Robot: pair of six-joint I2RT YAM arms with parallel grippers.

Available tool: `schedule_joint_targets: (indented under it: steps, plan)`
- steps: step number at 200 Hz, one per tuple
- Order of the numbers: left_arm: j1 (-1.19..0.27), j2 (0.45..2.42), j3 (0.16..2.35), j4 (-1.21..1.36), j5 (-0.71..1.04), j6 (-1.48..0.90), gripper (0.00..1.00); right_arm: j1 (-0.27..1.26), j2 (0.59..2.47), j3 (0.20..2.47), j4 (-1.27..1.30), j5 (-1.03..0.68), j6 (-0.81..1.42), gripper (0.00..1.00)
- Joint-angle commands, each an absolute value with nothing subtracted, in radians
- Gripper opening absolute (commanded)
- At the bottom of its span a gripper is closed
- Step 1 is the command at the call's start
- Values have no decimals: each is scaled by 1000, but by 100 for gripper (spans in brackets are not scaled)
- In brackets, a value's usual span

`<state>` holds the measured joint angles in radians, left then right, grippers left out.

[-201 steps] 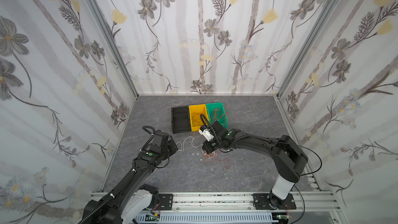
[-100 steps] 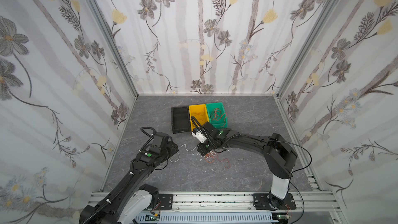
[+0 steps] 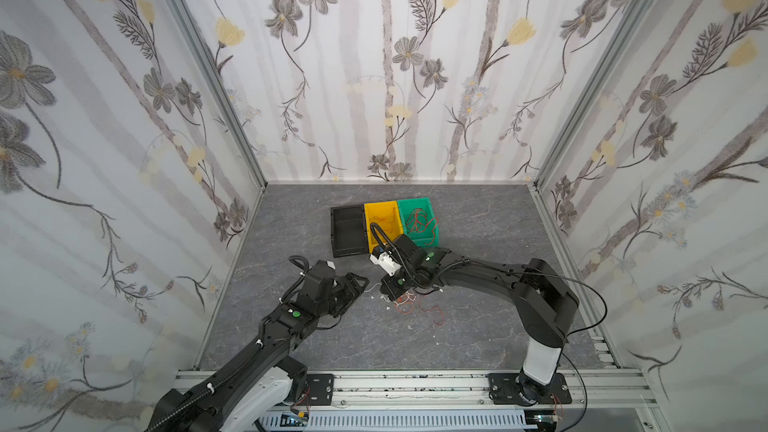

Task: Untangle the cables

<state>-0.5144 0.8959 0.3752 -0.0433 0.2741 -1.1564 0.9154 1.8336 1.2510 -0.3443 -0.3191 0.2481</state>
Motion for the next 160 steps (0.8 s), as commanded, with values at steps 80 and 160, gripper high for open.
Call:
schedule_joint_targets:
  steps: [80, 160]
  plan:
    - [-576, 1064, 261, 429, 115, -1404, 68, 917, 1740, 1091, -63, -484, 272, 0]
    - [-586, 1115, 280, 436, 112, -1392, 28, 918, 1756, 1081, -47, -506, 262, 1]
